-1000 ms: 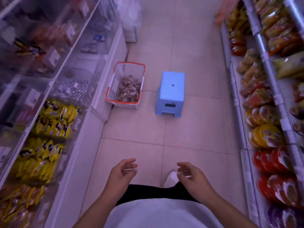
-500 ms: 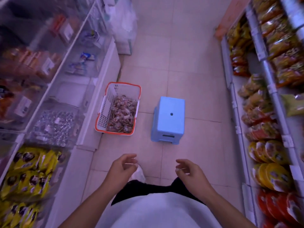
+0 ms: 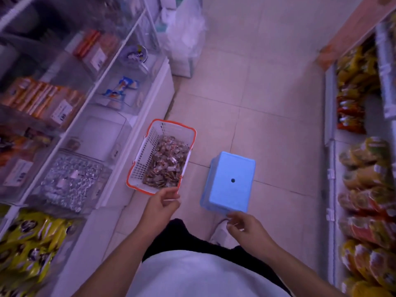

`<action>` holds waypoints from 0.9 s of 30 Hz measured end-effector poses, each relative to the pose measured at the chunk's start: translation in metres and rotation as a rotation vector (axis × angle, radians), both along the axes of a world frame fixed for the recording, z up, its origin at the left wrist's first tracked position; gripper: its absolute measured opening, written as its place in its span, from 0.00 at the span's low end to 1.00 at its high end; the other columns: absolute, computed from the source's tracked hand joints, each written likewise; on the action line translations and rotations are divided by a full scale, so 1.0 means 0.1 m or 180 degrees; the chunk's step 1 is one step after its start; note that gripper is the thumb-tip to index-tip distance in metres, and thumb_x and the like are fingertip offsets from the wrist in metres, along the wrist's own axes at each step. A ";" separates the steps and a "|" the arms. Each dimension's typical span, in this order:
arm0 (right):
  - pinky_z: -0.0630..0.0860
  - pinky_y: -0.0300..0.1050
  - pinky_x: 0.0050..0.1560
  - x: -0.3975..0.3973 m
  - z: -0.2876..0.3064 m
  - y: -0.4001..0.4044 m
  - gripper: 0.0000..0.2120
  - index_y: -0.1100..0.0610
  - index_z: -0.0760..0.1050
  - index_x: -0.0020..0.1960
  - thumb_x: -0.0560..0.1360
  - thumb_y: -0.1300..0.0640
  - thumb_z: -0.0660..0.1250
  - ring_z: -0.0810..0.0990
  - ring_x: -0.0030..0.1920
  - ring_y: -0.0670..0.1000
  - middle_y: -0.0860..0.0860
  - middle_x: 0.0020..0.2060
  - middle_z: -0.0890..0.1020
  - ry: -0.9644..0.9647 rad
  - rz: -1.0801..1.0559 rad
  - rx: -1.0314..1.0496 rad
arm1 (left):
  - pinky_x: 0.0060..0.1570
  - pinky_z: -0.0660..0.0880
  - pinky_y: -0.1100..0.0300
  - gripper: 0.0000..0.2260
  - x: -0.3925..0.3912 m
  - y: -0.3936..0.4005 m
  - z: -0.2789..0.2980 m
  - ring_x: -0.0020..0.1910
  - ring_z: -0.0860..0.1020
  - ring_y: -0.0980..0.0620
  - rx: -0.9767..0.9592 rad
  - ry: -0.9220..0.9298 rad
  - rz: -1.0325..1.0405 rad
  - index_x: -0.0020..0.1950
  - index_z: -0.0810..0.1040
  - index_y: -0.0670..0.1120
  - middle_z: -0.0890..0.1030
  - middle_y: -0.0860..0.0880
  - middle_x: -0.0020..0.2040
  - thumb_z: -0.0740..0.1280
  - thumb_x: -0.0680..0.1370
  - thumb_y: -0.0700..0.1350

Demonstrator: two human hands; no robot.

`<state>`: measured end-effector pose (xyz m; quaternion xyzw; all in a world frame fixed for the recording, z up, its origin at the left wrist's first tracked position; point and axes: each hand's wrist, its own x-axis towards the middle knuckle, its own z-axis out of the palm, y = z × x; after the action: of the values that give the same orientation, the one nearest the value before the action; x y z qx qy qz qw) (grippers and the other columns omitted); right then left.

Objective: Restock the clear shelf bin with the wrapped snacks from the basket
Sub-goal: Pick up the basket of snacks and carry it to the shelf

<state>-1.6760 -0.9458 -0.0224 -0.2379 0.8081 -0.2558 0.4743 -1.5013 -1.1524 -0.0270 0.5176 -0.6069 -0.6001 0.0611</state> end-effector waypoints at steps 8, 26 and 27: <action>0.79 0.40 0.50 -0.57 -0.07 -1.15 0.14 0.52 0.78 0.61 0.76 0.58 0.67 0.83 0.43 0.45 0.45 0.44 0.84 0.0113 0.0853 0.0202 | 0.41 0.75 0.73 0.15 -0.06 -0.37 -0.18 0.42 0.79 0.53 0.0258 -0.0020 0.0761 0.58 0.79 0.42 0.82 0.44 0.48 0.70 0.75 0.28; 0.70 0.34 0.46 -0.52 -0.79 -3.69 0.16 0.56 0.80 0.61 0.74 0.58 0.67 0.79 0.43 0.47 0.49 0.43 0.83 0.0644 0.3004 0.0593 | 0.57 0.78 0.51 0.14 0.00 -1.44 -0.92 0.52 0.81 0.47 0.0693 -0.0397 0.1836 0.59 0.80 0.47 0.83 0.46 0.50 0.71 0.74 0.39; 0.71 0.34 0.44 -0.57 -0.90 -3.79 0.16 0.56 0.80 0.60 0.73 0.58 0.67 0.78 0.41 0.46 0.47 0.39 0.82 0.0638 0.3131 0.0618 | 0.57 0.78 0.52 0.14 -0.05 -1.46 -1.01 0.52 0.81 0.47 0.0700 -0.0440 0.1931 0.59 0.80 0.48 0.83 0.47 0.51 0.71 0.74 0.40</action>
<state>-1.7329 -1.3247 -0.1128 -0.5683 0.6620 0.0980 0.4787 -1.5062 -1.2988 -0.1276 0.7177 -0.3594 -0.5799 0.1395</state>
